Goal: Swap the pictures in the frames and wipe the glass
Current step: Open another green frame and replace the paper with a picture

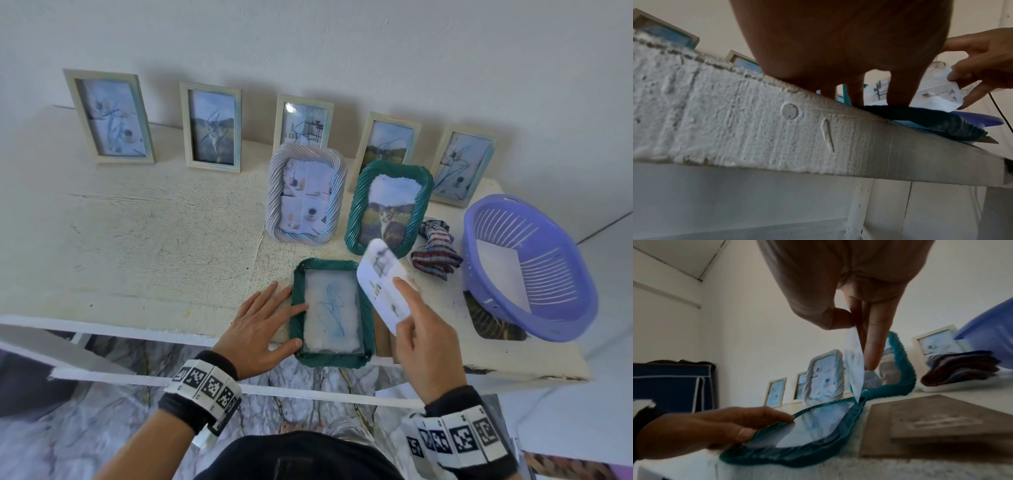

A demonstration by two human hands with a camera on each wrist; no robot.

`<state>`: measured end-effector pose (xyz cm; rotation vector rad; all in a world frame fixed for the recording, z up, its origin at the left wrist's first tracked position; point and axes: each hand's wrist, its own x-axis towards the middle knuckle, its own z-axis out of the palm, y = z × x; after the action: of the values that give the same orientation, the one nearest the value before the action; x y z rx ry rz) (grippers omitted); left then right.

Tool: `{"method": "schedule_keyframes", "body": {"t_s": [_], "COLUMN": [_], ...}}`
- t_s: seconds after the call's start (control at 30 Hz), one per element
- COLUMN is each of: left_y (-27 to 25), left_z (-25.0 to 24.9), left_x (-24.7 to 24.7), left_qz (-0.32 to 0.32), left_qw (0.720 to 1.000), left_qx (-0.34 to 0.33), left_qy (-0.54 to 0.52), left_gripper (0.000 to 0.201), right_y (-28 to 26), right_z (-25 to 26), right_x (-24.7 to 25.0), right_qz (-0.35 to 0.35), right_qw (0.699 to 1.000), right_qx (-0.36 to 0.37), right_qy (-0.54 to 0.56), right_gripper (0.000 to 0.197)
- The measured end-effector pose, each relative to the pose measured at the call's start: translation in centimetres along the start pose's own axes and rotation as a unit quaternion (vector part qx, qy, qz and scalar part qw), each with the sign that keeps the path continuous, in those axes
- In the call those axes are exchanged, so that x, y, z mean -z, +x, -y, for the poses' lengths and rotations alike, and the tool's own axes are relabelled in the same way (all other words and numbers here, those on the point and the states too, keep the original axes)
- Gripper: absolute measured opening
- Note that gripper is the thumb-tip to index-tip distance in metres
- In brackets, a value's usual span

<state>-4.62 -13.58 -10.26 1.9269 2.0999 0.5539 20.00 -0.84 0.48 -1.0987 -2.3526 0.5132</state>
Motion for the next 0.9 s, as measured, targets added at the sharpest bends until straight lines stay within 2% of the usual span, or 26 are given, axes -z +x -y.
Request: {"method": "schedule_keyframes", "body": {"t_s": [0.1,0.23,0.47,0.6,0.7,0.77,0.9], "left_y": [0.0,0.0,0.0,0.3,1.5,3.0,7.2], "left_z": [0.0,0.0,-0.1,-0.2,-0.6,-1.7,-5.7], "left_x": [0.0,0.0,0.3,1.0,1.9,2.1,2.0], "left_qz": [0.002,0.000,0.005,0.014,-0.007,-0.027,-0.042], "left_qw": [1.000,1.000,1.000,0.999,0.998,0.998,0.996], "left_qx": [0.000,0.001,0.003,0.026,0.043,0.029,-0.046], "left_qy": [0.000,-0.001,-0.015,-0.037,-0.054,-0.052,-0.063], "left_gripper": [0.066,0.065,0.066,0.073,0.072,0.069,0.060], "right_y": [-0.4,-1.9,-4.2,-4.8,-5.5,-6.2,-7.6], "right_z": [-1.8,-3.9,-6.0,-7.2,-8.2,-9.1,-10.9], "right_x": [1.0,1.7,2.6,3.1,3.7,4.2,5.2], "right_qz": [-0.057,-0.085,-0.082,-0.104,-0.110,-0.116,-0.121], "right_qw": [0.997,0.986,0.947,0.913,0.900,0.892,0.872], "right_qx": [-0.027,-0.098,-0.206,-0.249,-0.269,-0.282,-0.308], "right_qy": [0.035,0.108,0.231,0.304,0.324,0.333,0.361], "right_gripper": [0.036,0.028,0.034,0.033,0.032,0.033,0.031]}}
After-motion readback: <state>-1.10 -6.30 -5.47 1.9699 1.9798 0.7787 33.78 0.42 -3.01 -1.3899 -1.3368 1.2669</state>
